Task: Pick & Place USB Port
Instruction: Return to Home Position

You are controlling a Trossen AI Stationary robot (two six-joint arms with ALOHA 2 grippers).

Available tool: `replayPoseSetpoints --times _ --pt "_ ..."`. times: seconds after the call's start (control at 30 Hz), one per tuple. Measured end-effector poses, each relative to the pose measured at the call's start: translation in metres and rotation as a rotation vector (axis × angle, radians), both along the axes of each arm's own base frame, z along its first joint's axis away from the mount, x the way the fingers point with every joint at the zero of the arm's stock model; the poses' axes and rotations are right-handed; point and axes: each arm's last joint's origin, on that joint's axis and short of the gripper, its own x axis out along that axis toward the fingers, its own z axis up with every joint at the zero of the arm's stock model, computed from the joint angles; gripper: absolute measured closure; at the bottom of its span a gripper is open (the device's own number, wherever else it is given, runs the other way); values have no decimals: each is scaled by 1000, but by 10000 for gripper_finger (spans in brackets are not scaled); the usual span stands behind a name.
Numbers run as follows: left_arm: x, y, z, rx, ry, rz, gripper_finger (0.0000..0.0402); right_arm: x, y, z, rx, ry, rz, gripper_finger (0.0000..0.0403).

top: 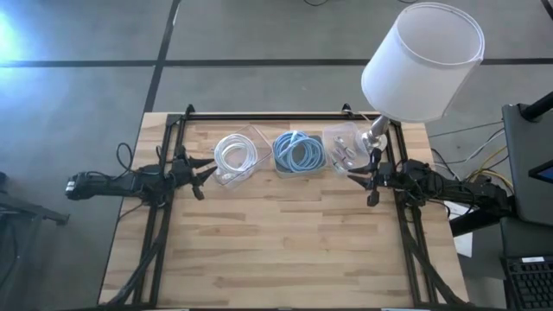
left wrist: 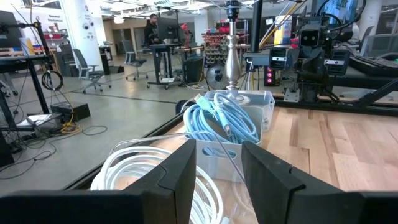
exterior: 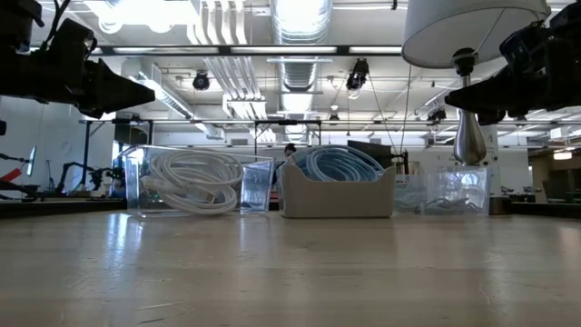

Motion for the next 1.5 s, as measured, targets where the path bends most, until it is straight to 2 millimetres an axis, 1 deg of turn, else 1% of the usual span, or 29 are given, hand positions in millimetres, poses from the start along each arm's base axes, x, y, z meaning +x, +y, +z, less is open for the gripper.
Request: replayPoseSetpoints --times 0.2,0.77,1.27,1.5 --pt "0 0 0 0 0 0 268 0 0 0 0 0 0 334" --pt "0 0 0 0 0 0 268 0 0 0 0 0 0 312" --pt "0 0 0 0 0 0 268 0 0 0 0 0 0 335" --pt "0 0 0 0 0 0 268 0 0 0 0 -1 0 327"
